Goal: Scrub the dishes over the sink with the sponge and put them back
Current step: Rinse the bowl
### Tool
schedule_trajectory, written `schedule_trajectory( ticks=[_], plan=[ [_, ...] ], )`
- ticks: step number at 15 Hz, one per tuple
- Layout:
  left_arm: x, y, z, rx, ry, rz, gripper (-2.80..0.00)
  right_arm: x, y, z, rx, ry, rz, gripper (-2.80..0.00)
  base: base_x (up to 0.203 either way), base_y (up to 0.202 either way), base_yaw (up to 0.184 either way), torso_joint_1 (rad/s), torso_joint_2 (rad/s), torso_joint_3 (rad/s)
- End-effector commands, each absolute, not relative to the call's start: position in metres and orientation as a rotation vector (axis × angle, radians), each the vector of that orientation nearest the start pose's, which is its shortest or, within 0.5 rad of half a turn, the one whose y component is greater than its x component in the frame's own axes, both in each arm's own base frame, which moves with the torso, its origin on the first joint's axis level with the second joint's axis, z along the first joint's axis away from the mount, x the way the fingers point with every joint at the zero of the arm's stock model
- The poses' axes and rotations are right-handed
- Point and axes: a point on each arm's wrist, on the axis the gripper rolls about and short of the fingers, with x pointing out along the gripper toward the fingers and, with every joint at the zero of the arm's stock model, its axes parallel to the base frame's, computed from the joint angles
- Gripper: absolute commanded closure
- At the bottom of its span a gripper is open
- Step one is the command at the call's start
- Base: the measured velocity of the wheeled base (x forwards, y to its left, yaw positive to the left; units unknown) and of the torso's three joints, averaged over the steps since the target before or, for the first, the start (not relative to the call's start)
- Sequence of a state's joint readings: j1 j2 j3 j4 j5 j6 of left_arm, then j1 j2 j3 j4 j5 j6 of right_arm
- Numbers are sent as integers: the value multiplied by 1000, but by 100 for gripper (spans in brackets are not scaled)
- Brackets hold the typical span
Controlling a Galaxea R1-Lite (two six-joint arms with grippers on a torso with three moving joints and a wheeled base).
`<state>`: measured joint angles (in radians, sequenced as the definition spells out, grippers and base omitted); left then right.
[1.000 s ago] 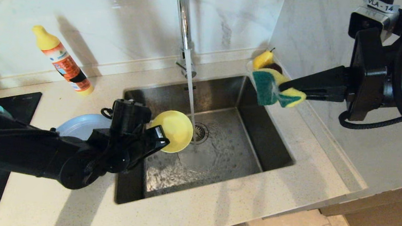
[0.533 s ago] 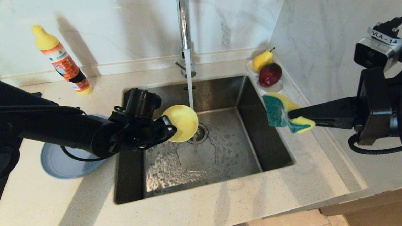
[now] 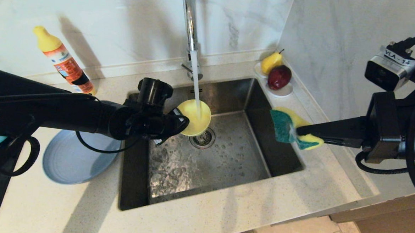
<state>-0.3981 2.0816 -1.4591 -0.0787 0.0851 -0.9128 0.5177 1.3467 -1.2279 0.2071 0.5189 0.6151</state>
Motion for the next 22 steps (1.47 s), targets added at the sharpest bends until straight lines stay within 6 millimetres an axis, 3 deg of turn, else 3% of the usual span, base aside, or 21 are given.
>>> schedule_trajectory(
  ticks=[1, 8, 22],
  plan=[
    [387, -161, 164, -746, 656, -21, 0, 174, 111, 314, 559, 647, 887, 0, 0, 0, 0, 0, 0, 0],
    [361, -150, 182, -714, 720, 9, 0, 172, 109, 316, 563, 641, 884, 0, 0, 0, 0, 0, 0, 0],
    [372, -160, 161, -707, 769, -7, 0, 172, 109, 307, 563, 672, 871, 0, 0, 0, 0, 0, 0, 0]
  ],
)
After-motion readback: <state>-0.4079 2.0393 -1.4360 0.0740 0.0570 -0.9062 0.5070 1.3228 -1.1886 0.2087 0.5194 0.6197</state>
